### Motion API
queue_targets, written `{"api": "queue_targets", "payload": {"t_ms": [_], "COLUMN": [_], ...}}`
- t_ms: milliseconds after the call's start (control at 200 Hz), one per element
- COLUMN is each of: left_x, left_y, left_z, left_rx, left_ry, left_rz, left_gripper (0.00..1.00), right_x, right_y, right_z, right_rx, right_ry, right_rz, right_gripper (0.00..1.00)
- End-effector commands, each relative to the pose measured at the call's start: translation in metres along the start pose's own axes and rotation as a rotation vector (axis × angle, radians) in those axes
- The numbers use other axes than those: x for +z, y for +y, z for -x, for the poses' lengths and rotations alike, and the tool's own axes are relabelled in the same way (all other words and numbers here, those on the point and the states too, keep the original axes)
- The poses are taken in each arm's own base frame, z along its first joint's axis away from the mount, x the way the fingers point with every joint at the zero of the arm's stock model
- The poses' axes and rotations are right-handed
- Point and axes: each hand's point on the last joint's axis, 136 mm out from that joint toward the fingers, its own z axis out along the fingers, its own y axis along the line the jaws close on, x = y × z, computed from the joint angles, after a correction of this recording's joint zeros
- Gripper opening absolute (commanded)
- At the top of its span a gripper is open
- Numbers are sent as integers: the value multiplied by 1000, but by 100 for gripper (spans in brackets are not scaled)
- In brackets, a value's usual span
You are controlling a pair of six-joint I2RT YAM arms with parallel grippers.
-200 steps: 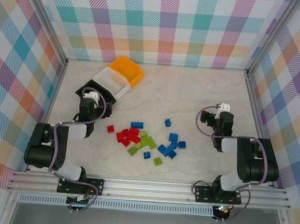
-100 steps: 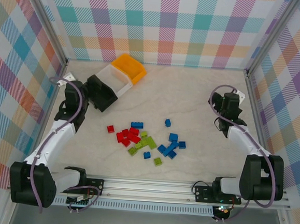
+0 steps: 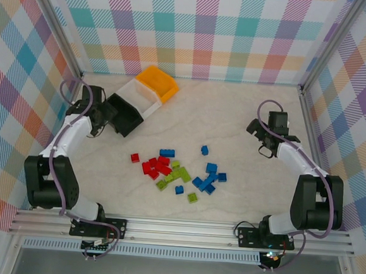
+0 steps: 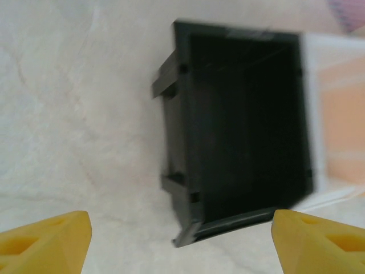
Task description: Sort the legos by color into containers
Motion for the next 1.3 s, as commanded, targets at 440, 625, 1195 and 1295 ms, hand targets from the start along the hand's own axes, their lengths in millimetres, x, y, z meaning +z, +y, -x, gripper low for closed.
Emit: {"api": "queue_targets", "payload": {"t_ms": [440,625,1195,1295], "left_x": [69,89,91,89], "left_y": [6,5,-71,-82], "left_z": [-2,-5,-53,-67], "left_rx": [28,72,369,440], "left_ry": [36,66,245,290], "left_rz": [143,182,-6,-32], "left_gripper": [71,53,0,0], "right_x": [4,3,7,8], "right_y": [0,-2,-7,-7], "right_z": [-13,-13,-15,-16], "right_rx": [-19,-23,-25,-28], "right_ry": [54,53,68,73], "right_rz": [4,-3,-34,-35], "right_gripper": [100,100,100,100]}}
